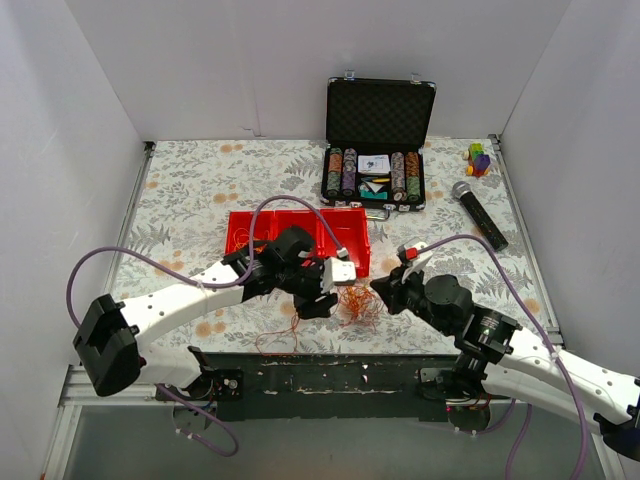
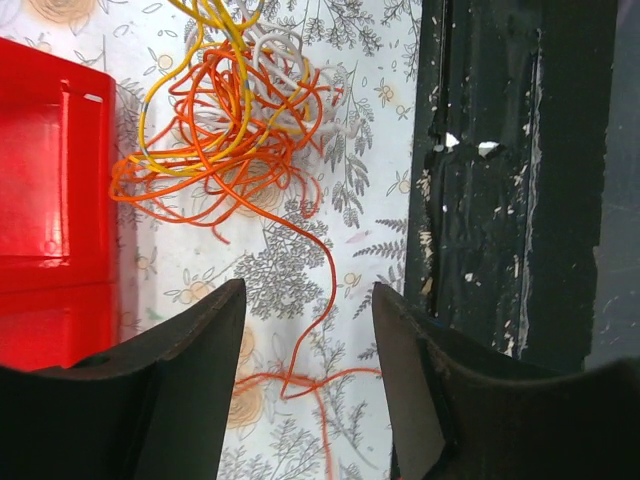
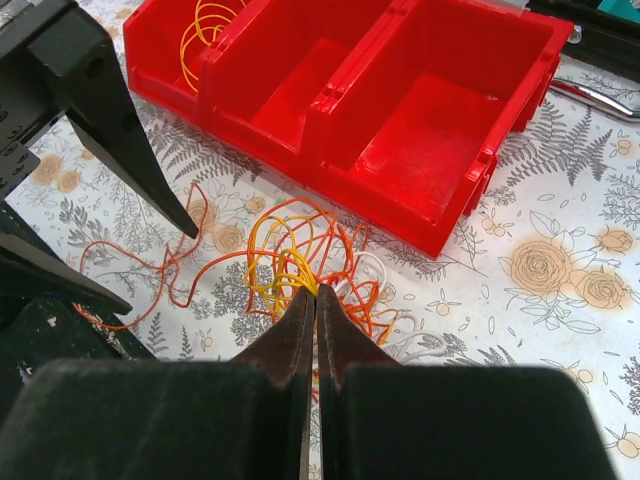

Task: Untangle the cables

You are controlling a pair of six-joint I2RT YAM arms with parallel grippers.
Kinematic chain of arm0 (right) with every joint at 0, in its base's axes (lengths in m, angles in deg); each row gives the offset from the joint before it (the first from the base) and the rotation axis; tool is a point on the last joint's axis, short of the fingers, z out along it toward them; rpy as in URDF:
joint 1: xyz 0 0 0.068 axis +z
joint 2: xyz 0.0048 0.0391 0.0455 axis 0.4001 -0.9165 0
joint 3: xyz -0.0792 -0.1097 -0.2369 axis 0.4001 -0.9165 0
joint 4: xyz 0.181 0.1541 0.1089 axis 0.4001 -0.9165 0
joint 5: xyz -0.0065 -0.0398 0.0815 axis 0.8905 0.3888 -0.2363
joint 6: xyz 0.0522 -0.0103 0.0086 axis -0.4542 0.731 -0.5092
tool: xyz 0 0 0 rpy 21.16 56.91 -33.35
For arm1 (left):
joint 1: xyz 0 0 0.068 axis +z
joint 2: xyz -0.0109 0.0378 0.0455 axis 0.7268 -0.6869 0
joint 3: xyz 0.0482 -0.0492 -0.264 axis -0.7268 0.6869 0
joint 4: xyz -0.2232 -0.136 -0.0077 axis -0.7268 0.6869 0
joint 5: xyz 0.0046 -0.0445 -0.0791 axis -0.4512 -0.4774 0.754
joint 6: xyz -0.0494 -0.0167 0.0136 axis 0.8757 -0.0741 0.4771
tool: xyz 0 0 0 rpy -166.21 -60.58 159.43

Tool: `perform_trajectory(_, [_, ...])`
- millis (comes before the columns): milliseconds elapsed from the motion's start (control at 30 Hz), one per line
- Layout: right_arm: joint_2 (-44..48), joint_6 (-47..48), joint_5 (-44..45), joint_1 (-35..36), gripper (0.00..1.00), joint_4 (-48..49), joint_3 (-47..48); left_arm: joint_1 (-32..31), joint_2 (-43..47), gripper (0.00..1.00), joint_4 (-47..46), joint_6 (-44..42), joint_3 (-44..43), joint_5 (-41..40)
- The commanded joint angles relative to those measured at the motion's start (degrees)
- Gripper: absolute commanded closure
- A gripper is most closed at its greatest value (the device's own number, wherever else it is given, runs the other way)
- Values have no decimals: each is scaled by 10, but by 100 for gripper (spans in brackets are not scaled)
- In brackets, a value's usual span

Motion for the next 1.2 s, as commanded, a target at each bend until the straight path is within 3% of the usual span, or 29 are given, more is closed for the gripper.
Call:
perform_trajectory(0, [15,-15,1,1,99,13,-7,-1,-6,45,-70,54,6,39])
perform_trajectory(233, [22,-18,1,0,99,15,-17,-1,-41,38,-108,109,-8,55])
perform_trajectory(433, [25,-21,0,1,99,17,-19,-1,-79,40,-133,121,-9,58])
perform_trajectory(533, [30,-22,0,0,99,17,-21,-1,-86,50,-145,108,-3,39])
perform_trajectory(667, [34,-23,3,0,99,7,-25,0,-77,95,-150,91,-1,-25])
perform_trajectory(700, [37,-25,6,1,99,3,-27,0,-73,100,-143,85,-5,-37])
perform_trajectory(933, [20,-44,54,0,99,-28,-39,1,-1,100,-55,46,-24,-65])
perform_trajectory(1167, [-24,-77,91,0,99,-65,-32,1,72,100,-34,37,-6,-98])
